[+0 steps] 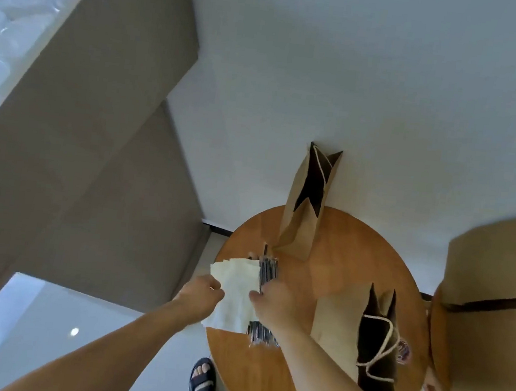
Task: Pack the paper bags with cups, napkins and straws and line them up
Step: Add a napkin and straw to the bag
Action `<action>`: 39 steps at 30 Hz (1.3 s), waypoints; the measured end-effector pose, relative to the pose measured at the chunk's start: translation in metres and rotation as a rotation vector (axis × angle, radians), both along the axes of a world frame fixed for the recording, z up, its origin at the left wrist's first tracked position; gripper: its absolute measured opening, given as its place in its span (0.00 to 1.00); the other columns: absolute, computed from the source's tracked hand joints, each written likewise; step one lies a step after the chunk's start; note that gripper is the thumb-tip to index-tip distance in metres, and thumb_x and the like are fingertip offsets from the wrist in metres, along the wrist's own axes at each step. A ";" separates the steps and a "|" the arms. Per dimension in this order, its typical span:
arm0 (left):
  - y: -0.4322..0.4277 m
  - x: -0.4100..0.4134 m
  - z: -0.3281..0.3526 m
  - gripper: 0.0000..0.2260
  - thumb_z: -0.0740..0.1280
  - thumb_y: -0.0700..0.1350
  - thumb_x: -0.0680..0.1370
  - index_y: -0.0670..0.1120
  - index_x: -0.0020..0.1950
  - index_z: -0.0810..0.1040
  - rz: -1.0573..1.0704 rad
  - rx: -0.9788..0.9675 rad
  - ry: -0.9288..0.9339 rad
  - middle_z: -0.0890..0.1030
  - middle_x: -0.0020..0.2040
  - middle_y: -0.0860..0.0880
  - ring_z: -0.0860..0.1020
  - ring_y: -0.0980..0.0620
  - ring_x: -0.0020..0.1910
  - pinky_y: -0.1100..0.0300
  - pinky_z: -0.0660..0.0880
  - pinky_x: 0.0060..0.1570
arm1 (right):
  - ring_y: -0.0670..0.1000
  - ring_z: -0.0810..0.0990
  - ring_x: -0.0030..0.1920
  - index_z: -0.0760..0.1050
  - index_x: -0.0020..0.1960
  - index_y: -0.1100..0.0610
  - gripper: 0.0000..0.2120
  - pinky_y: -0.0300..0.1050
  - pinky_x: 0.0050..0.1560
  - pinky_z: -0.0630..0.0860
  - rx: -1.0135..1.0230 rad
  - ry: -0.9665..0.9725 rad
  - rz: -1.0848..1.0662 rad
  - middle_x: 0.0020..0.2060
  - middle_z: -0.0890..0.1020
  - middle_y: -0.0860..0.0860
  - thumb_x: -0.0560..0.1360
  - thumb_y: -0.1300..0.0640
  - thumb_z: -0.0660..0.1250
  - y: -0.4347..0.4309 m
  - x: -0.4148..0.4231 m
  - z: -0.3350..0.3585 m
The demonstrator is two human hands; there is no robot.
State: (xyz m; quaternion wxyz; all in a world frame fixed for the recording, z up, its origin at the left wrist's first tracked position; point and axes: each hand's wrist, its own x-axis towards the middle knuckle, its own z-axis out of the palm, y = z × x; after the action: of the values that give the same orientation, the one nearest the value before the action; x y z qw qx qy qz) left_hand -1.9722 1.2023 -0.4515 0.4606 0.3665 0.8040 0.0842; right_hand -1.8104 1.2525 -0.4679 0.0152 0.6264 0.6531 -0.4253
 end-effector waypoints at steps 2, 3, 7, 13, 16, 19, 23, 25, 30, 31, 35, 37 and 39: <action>0.001 -0.009 -0.015 0.09 0.62 0.44 0.80 0.46 0.57 0.79 0.050 -0.007 -0.033 0.80 0.51 0.49 0.79 0.53 0.45 0.64 0.74 0.40 | 0.43 0.72 0.30 0.69 0.40 0.53 0.12 0.32 0.23 0.61 -0.073 -0.017 -0.066 0.32 0.72 0.46 0.78 0.50 0.65 -0.004 -0.009 -0.036; 0.001 -0.011 -0.023 0.07 0.62 0.44 0.80 0.45 0.54 0.78 0.069 -0.018 -0.056 0.79 0.49 0.48 0.77 0.52 0.43 0.62 0.73 0.39 | 0.43 0.73 0.31 0.70 0.43 0.54 0.09 0.32 0.24 0.63 -0.106 -0.032 -0.091 0.34 0.74 0.46 0.78 0.50 0.65 -0.006 -0.013 -0.050; 0.007 -0.013 -0.048 0.04 0.62 0.41 0.78 0.48 0.43 0.71 0.075 -0.070 -0.117 0.72 0.45 0.47 0.71 0.49 0.41 0.56 0.68 0.40 | 0.49 0.81 0.44 0.73 0.59 0.58 0.15 0.35 0.30 0.68 -0.122 -0.081 -0.142 0.50 0.81 0.51 0.78 0.50 0.66 -0.004 -0.024 -0.094; 0.020 -0.014 -0.071 0.06 0.61 0.40 0.78 0.50 0.43 0.73 0.070 -0.100 -0.122 0.74 0.47 0.48 0.73 0.51 0.41 0.61 0.69 0.39 | 0.52 0.83 0.45 0.71 0.57 0.59 0.20 0.39 0.35 0.73 -0.073 -0.125 -0.211 0.48 0.81 0.54 0.74 0.46 0.70 -0.001 -0.039 -0.134; 0.024 -0.014 -0.073 0.15 0.61 0.42 0.79 0.47 0.65 0.75 0.075 -0.105 -0.118 0.77 0.56 0.50 0.78 0.55 0.44 0.68 0.71 0.34 | 0.51 0.83 0.42 0.70 0.56 0.56 0.16 0.36 0.26 0.67 -0.031 -0.197 -0.208 0.46 0.82 0.51 0.74 0.49 0.69 -0.002 -0.039 -0.142; 0.026 -0.011 -0.071 0.18 0.61 0.41 0.80 0.46 0.70 0.72 0.101 -0.089 -0.116 0.77 0.55 0.49 0.77 0.57 0.40 0.74 0.70 0.25 | 0.47 0.81 0.38 0.71 0.53 0.52 0.08 0.35 0.25 0.67 0.002 -0.167 -0.196 0.43 0.81 0.46 0.75 0.54 0.67 -0.002 -0.033 -0.144; 0.032 -0.006 -0.069 0.19 0.63 0.41 0.80 0.46 0.71 0.69 0.169 -0.050 -0.148 0.75 0.54 0.50 0.74 0.58 0.40 0.76 0.68 0.25 | 0.42 0.77 0.33 0.71 0.45 0.48 0.07 0.33 0.27 0.69 0.009 0.017 -0.292 0.35 0.77 0.41 0.74 0.56 0.69 0.000 -0.028 -0.123; 0.035 -0.003 -0.070 0.19 0.65 0.45 0.79 0.47 0.71 0.69 0.205 -0.032 -0.162 0.75 0.56 0.52 0.75 0.56 0.46 0.72 0.69 0.32 | 0.44 0.77 0.34 0.73 0.40 0.52 0.07 0.37 0.32 0.72 -0.034 0.224 -0.343 0.32 0.77 0.44 0.72 0.60 0.70 0.000 -0.025 -0.110; 0.033 0.008 -0.074 0.16 0.68 0.49 0.78 0.45 0.63 0.74 0.508 -0.102 -0.463 0.81 0.54 0.46 0.80 0.46 0.50 0.55 0.79 0.45 | 0.50 0.72 0.35 0.74 0.39 0.59 0.03 0.44 0.36 0.69 -0.288 0.614 -0.333 0.31 0.72 0.49 0.67 0.61 0.67 -0.007 -0.007 -0.088; 0.033 0.009 -0.074 0.15 0.69 0.48 0.78 0.44 0.62 0.75 0.568 -0.103 -0.501 0.82 0.53 0.44 0.81 0.44 0.51 0.53 0.80 0.45 | 0.50 0.73 0.36 0.75 0.41 0.59 0.03 0.45 0.38 0.70 -0.303 0.618 -0.332 0.33 0.74 0.50 0.68 0.61 0.68 -0.007 -0.003 -0.089; 0.033 0.010 -0.077 0.13 0.71 0.45 0.77 0.43 0.60 0.77 0.552 -0.046 -0.390 0.82 0.54 0.44 0.80 0.44 0.51 0.50 0.79 0.50 | 0.47 0.80 0.42 0.78 0.47 0.50 0.03 0.38 0.41 0.77 -0.098 0.444 -0.471 0.40 0.81 0.46 0.75 0.54 0.71 -0.002 0.008 -0.110; 0.031 0.011 -0.074 0.14 0.71 0.46 0.78 0.44 0.61 0.77 0.532 -0.036 -0.388 0.81 0.55 0.45 0.80 0.44 0.53 0.46 0.79 0.55 | 0.48 0.81 0.42 0.77 0.50 0.50 0.05 0.42 0.40 0.79 0.044 0.169 -0.489 0.43 0.82 0.47 0.78 0.50 0.67 0.002 0.014 -0.126; 0.029 0.013 -0.074 0.13 0.69 0.47 0.79 0.44 0.62 0.76 0.526 -0.035 -0.381 0.81 0.56 0.45 0.79 0.43 0.54 0.46 0.78 0.57 | 0.50 0.81 0.42 0.76 0.54 0.52 0.08 0.46 0.39 0.79 0.067 -0.071 -0.406 0.46 0.81 0.48 0.79 0.49 0.66 0.006 0.020 -0.140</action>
State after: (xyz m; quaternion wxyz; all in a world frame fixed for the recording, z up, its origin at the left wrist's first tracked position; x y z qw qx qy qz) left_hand -1.9594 1.2313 -0.5251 0.5715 0.1161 0.7717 0.2537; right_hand -1.7901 1.2581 -0.6083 -0.0689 0.7600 0.5262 -0.3752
